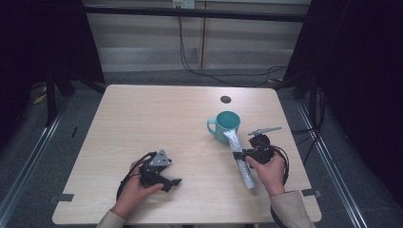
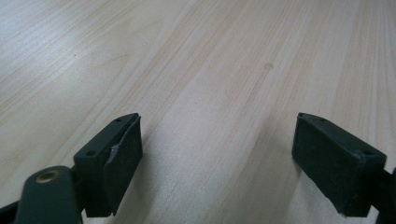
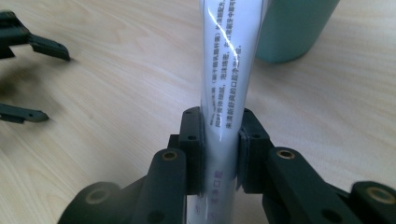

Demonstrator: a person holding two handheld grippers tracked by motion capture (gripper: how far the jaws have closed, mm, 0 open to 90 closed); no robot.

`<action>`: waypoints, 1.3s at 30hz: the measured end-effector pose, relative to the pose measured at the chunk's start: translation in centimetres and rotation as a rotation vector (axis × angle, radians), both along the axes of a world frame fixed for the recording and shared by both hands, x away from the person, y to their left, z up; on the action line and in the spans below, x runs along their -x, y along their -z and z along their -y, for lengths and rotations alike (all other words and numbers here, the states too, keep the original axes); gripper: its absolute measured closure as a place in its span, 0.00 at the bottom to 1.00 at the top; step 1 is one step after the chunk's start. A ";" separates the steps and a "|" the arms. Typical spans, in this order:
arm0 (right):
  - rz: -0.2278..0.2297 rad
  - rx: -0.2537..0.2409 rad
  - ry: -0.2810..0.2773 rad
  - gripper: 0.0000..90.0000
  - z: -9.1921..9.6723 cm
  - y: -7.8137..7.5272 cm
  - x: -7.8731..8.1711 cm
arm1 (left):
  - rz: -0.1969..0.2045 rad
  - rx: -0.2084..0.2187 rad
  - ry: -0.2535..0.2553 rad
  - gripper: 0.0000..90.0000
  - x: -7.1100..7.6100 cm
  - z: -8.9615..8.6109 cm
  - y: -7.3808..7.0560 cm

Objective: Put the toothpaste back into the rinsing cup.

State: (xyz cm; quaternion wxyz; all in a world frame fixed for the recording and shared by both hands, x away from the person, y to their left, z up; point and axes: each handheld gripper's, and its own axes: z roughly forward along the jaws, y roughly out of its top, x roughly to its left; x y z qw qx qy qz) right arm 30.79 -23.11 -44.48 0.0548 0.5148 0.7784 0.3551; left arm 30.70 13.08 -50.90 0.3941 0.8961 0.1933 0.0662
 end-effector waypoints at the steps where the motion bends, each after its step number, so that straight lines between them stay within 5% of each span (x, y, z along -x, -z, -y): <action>1: 0.018 -0.019 -0.001 0.83 0.1 -0.1 0.0 | 0.000 0.000 0.000 0.18 0.0 0.0 0.0; 7: 0.123 -0.077 0.012 0.84 0.6 -0.9 0.2 | 0.000 0.000 0.000 0.18 0.0 0.0 0.0; 21: 0.240 -0.123 -0.015 0.83 0.4 -2.6 0.6 | 0.000 0.000 0.000 0.18 0.0 0.0 0.0; 39: 0.352 -0.181 0.029 0.83 0.6 -3.9 0.0 | 0.000 0.000 0.000 0.18 0.0 0.0 0.0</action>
